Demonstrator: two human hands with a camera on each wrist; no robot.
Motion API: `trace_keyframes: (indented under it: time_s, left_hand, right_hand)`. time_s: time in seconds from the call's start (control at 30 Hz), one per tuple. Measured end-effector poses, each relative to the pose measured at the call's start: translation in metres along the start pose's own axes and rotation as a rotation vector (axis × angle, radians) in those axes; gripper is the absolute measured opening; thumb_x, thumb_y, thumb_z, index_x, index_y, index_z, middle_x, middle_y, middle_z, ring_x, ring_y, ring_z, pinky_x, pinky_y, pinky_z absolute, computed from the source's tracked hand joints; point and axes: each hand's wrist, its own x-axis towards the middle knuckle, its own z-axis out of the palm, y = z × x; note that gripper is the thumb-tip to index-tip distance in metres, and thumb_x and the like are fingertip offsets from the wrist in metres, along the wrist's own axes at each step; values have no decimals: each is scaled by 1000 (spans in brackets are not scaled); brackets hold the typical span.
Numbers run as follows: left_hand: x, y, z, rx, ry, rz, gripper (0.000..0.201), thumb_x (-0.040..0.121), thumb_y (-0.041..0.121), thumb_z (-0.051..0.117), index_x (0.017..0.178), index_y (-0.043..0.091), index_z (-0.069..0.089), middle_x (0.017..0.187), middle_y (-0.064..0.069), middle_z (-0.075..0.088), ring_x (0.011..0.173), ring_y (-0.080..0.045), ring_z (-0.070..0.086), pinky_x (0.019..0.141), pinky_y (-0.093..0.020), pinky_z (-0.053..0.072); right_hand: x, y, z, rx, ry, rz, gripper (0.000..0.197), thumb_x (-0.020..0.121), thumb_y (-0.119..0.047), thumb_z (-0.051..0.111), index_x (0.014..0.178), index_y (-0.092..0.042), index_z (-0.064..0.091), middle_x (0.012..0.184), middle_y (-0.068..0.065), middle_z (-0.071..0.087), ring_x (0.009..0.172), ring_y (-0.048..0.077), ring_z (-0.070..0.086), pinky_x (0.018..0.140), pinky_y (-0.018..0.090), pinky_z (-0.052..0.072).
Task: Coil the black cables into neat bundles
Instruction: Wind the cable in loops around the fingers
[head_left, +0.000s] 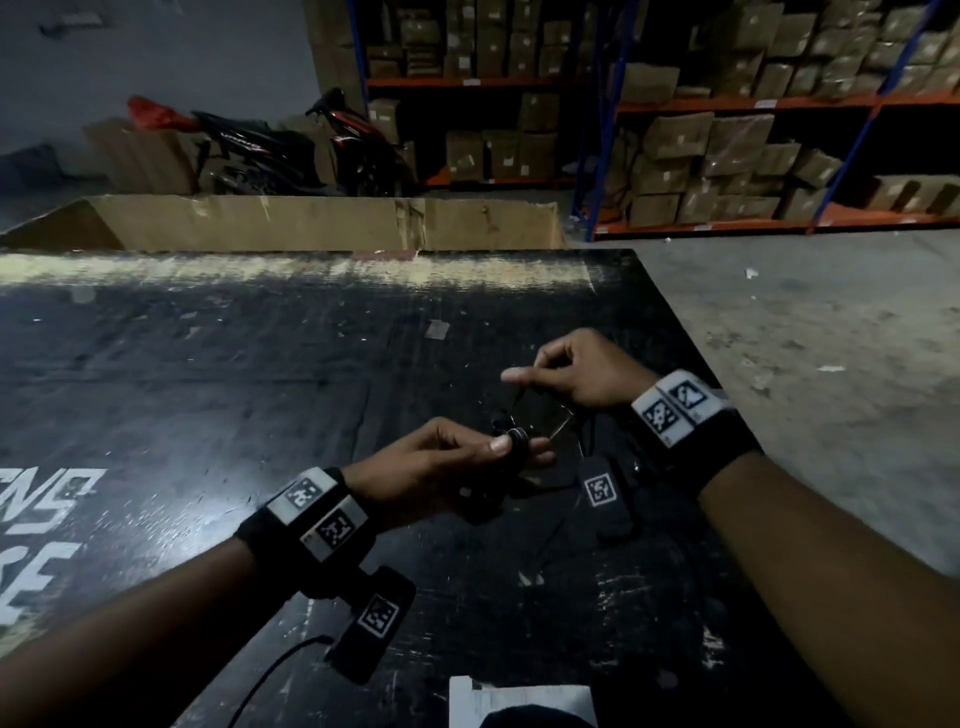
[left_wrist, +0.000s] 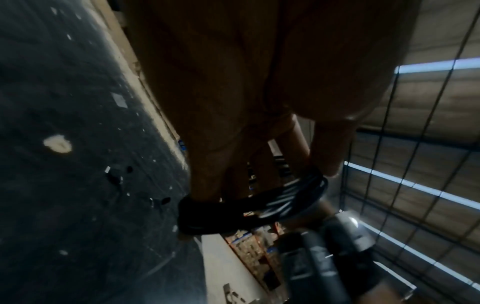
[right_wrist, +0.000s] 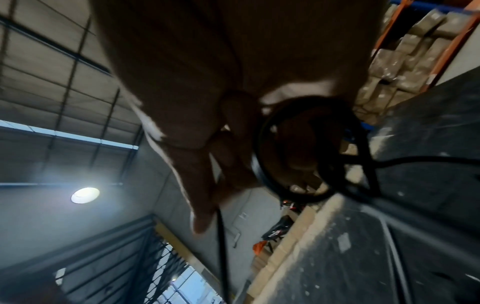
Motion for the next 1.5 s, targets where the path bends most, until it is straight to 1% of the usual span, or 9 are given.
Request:
trace_keyframes:
  time_s: [0.1,0.2,0.43,0.57,0.67,0.77,1.03,1.33,1.5]
  left_hand:
    - [7,-8,-6,60,165,19,36,103,23,52,89,9,82,142,-14,65,129,-40,62,82,-49,39]
    - [9,-4,-14,50,269,110,35,103,22,50,96,6,81,101,-16,79,89,-25,73,81,-52,32]
    - [11,17,-35,442,293,152,39,104,26,54,101,-4,78,60,10,55,57,-11,36,55,-29,25]
    - [9,32,-48,752,265,140,43,101,45,60,92,9,82,66,-10,62,62,-16,43,59,-35,33]
    - [10,31,-50,669,270,197,37,103,37,58,86,12,79,68,-5,46,63,-18,36,58,-36,29]
    - [15,22,-49,532,334,283,44,105,26,55,92,-14,70,65,4,53,60,-7,48,56,-22,33]
    - [16,43,-57,-46,587,437,39,104,28,47,137,13,61,149,-10,60,134,-30,60,113,-64,39]
    - [10,75,-78,-183,533,495,41,111,32,36,148,21,50,152,-4,58,134,-33,60,103,-59,51]
    - [12,77,-79,-240,545,498,42,110,36,39,147,23,52,149,-4,60,133,-34,61,102,-60,52]
  right_hand:
    - [-13,-27,-6,7,-103,-32,32,84,-34,77,72,-5,77,51,3,60,41,10,46,41,20,36]
    - [-31,-38,0,145,-147,-51,23,94,-18,67,91,3,77,64,14,71,40,12,53,38,20,41]
    - [-49,-34,12,2,-104,-63,10,98,-19,60,98,-12,67,69,12,76,43,18,63,40,21,46]
    - [-53,-33,11,-128,-162,-96,7,101,-21,53,102,-17,58,72,12,76,56,32,69,55,38,58]
    - [-52,-25,20,75,-274,-115,10,104,-17,46,112,-13,50,78,19,75,55,30,64,59,42,55]
    - [-49,-14,37,352,-269,-138,14,106,-14,43,111,-3,50,74,22,71,50,28,62,57,37,52]
    - [-50,5,64,640,-459,-88,35,102,-29,42,95,1,59,75,24,68,58,29,67,61,39,53]
    - [-39,41,99,748,-205,1,19,96,-8,53,88,-9,70,67,8,62,52,16,55,44,22,47]
    - [-23,59,112,688,-96,99,28,91,11,61,118,4,61,93,18,70,65,7,68,57,17,51]
